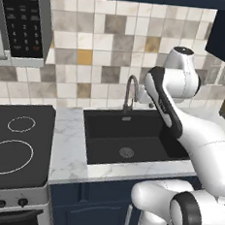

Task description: Navigate to the stand mixer.

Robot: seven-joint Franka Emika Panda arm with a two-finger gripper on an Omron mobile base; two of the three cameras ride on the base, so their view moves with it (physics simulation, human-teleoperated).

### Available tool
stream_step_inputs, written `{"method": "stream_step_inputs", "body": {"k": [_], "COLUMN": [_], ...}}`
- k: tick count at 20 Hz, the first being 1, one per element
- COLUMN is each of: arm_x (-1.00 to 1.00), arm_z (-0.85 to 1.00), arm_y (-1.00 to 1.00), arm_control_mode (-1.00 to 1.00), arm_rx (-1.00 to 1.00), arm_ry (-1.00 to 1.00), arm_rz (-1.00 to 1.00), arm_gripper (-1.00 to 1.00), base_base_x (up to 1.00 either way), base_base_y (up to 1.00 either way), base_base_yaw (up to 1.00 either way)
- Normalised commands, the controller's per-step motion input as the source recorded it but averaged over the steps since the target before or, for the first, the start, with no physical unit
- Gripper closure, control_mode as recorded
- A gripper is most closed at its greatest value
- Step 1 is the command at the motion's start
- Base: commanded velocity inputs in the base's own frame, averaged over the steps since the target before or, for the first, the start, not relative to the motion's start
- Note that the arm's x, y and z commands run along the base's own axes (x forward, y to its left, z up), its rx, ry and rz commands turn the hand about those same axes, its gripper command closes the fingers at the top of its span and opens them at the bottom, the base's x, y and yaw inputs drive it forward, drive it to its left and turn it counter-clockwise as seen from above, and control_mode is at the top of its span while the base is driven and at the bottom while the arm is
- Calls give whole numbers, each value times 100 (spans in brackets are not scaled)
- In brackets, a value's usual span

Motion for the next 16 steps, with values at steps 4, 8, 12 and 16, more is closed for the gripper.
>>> {"method": "stream_step_inputs", "body": {"k": [4,8,12,16], "arm_x": [-34,-95,-94,-73], "arm_z": [0,0,0,0], "arm_y": [0,0,0,0], "arm_control_mode": [-100,-100,-100,-100], "arm_rx": [0,0,0,0], "arm_ry": [0,-8,-10,0], "arm_rz": [0,0,0,0], "arm_gripper": [-100,-100,-100,-100], "base_base_x": [0,0,0,0], "base_base_y": [0,0,0,0], "base_base_yaw": [0,0,0,0]}}
